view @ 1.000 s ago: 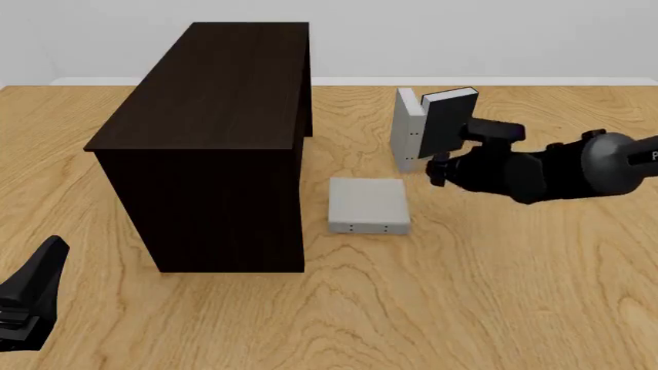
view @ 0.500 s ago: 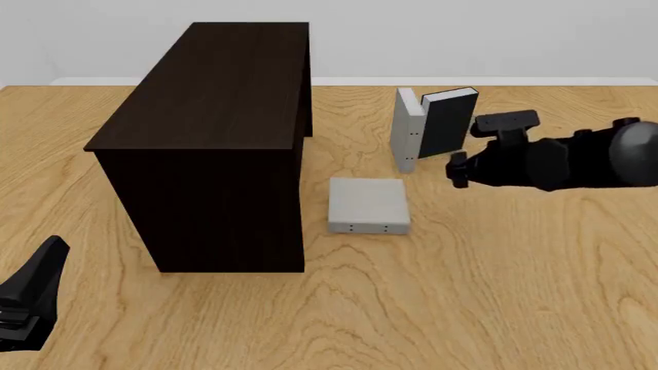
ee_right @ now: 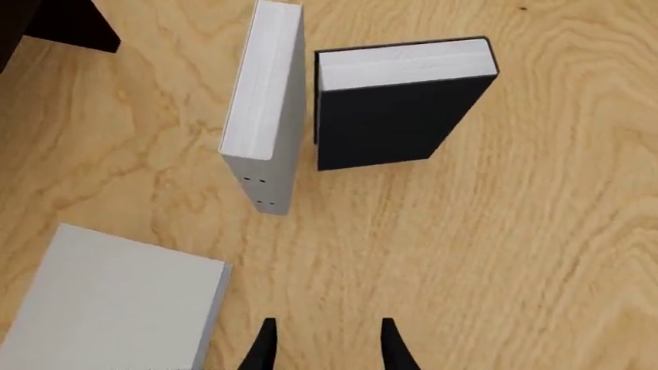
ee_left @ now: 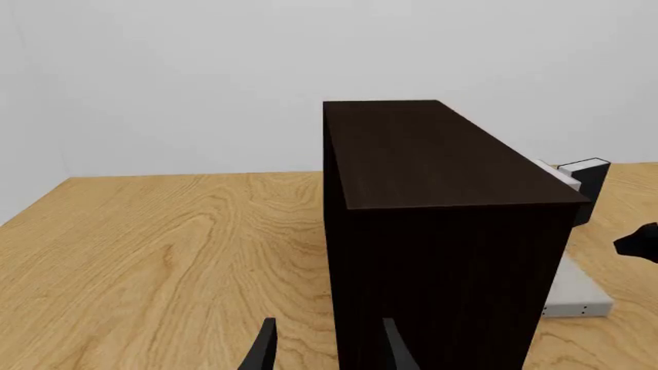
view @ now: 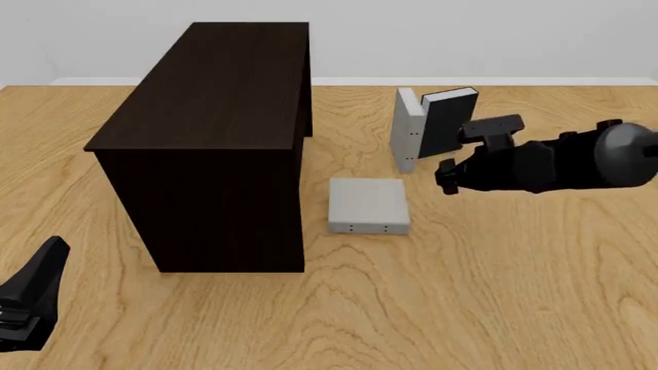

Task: Pick up the book on the right and place it under the cabinet shelf.

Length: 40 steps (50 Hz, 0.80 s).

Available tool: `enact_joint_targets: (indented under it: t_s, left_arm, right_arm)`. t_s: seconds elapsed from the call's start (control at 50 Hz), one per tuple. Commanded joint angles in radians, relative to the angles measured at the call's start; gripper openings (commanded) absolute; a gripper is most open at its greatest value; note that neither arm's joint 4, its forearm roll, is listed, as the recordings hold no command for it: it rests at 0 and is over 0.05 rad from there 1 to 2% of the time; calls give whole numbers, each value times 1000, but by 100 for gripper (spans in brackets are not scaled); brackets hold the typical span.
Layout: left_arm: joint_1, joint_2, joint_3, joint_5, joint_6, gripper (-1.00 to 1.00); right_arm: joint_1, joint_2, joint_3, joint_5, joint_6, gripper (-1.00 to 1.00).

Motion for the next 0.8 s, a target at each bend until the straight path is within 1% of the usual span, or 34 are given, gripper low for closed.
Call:
enact_joint_targets:
  t_s: [0.02, 0.16, 0.4, 0.8]
  left_arm:
    - [1, 0, -1, 2, 0, 100]
    - [1, 0, 1, -1, 0, 100]
    - [1, 0, 2, -3, 1, 100]
    - [1, -1, -1, -2, 2, 100]
  right_arm:
    - [69, 33, 2, -34, 121, 100]
    - [95, 42, 6, -40, 136, 100]
    - [97, 68, 6, -54, 142, 100]
    - [101, 72, 39, -79, 156, 100]
